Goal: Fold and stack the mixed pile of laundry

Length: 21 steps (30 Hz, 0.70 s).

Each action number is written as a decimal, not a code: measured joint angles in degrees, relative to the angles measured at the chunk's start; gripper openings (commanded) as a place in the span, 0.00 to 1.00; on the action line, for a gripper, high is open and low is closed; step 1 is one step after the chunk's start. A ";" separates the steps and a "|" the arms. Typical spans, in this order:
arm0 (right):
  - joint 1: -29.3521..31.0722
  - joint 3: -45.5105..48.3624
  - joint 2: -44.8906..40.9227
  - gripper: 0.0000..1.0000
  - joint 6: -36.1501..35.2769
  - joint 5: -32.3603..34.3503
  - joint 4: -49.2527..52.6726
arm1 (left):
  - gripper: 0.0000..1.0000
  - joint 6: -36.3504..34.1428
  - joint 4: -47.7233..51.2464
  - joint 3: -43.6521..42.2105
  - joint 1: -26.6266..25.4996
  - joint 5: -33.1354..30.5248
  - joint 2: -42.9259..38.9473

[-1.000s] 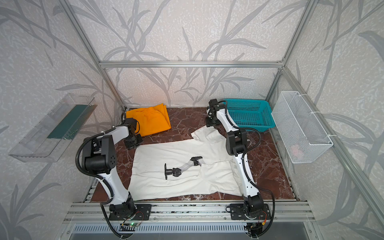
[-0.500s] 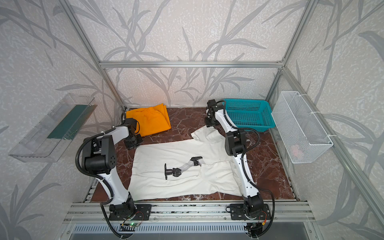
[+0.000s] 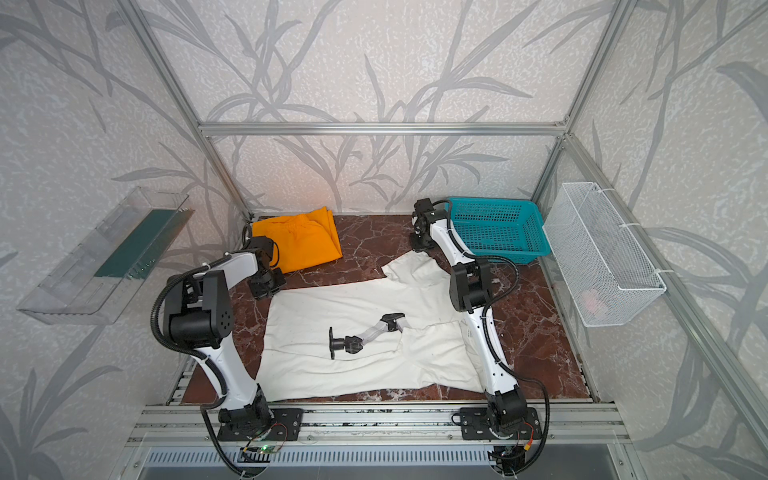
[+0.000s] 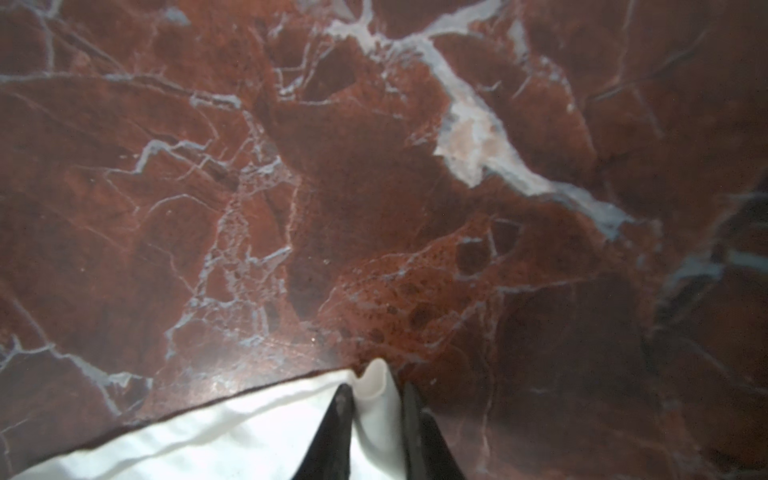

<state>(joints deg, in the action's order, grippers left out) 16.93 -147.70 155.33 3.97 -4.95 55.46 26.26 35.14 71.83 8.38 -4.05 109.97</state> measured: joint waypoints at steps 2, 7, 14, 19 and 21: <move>0.00 0.00 0.00 0.14 -0.26 -0.02 -0.13 | 0.00 0.17 0.00 0.00 0.00 0.00 -0.02; -0.13 0.00 0.00 0.02 -1.55 -0.04 -1.01 | 0.00 0.24 0.20 0.02 0.00 0.00 -0.07; -0.39 4.15 -3.10 0.00 -4.11 0.00 -2.69 | 0.00 -0.68 0.81 0.17 0.02 0.50 -1.27; -0.42 11.91 -10.84 0.00 -5.86 0.09 -6.80 | 0.00 -1.84 1.18 2.03 0.02 1.22 -4.00; -0.44 12.96 -13.57 0.00 -6.38 0.11 -8.09 | 0.00 -2.36 1.29 3.19 0.02 1.31 -4.96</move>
<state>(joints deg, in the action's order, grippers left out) 16.49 -134.74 141.75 -2.42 -4.84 47.37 23.90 36.42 75.02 8.40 -2.74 105.01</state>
